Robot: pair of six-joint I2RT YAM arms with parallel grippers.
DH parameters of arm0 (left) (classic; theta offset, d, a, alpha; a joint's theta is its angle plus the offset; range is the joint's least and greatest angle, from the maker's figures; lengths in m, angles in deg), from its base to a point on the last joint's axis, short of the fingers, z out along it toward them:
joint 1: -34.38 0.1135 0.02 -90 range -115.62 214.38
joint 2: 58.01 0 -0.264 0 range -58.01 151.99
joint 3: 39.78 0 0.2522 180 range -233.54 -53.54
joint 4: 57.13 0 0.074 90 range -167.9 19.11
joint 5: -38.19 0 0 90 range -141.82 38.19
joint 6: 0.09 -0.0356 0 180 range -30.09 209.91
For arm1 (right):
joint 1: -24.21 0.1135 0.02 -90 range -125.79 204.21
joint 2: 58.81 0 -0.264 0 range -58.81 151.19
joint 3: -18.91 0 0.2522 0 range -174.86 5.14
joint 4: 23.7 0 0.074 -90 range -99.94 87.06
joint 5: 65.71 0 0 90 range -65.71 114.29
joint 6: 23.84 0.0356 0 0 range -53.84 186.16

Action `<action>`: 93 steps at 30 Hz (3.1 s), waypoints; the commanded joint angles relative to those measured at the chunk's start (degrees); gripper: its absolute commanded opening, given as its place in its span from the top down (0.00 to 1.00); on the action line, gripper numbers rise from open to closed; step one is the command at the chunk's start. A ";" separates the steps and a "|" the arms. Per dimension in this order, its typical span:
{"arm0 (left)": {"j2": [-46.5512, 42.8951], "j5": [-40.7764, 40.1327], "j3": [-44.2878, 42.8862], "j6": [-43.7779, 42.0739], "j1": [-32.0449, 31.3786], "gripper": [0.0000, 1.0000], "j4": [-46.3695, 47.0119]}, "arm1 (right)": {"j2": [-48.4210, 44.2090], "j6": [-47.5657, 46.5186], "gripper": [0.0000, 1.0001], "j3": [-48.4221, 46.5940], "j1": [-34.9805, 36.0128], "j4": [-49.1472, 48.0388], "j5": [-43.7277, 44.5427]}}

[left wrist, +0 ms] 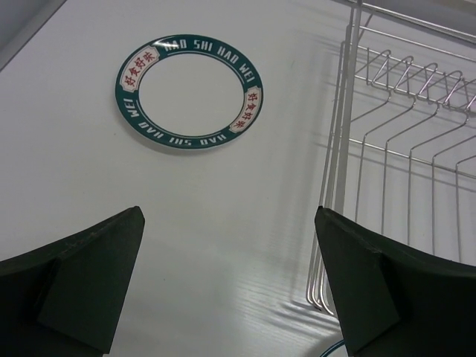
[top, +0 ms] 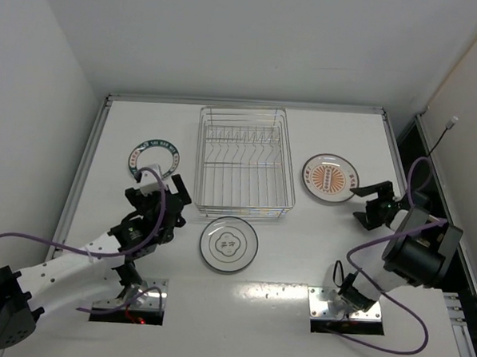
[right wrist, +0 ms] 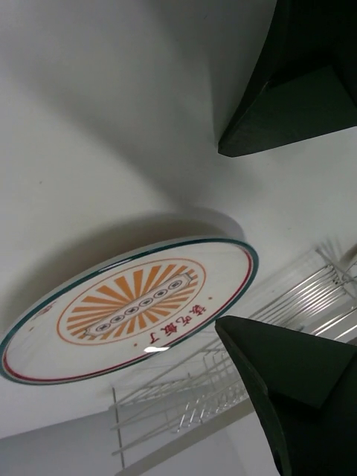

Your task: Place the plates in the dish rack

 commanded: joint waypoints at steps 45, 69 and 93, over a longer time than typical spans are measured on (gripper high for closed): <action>-13.70 -10.21 -8.81 -0.37 -6.04 0.01 -10.36 | -2.48 -13.50 1.00 -41.99 53.36 15.62 67.32; -15.46 -15.57 -8.28 3.58 -11.40 0.01 -14.22 | 15.28 -22.82 1.00 -57.81 71.30 23.43 85.38; -17.67 -15.23 -15.48 -12.47 -15.00 0.01 -8.56 | -24.00 -14.65 0.20 -14.85 62.27 16.14 68.76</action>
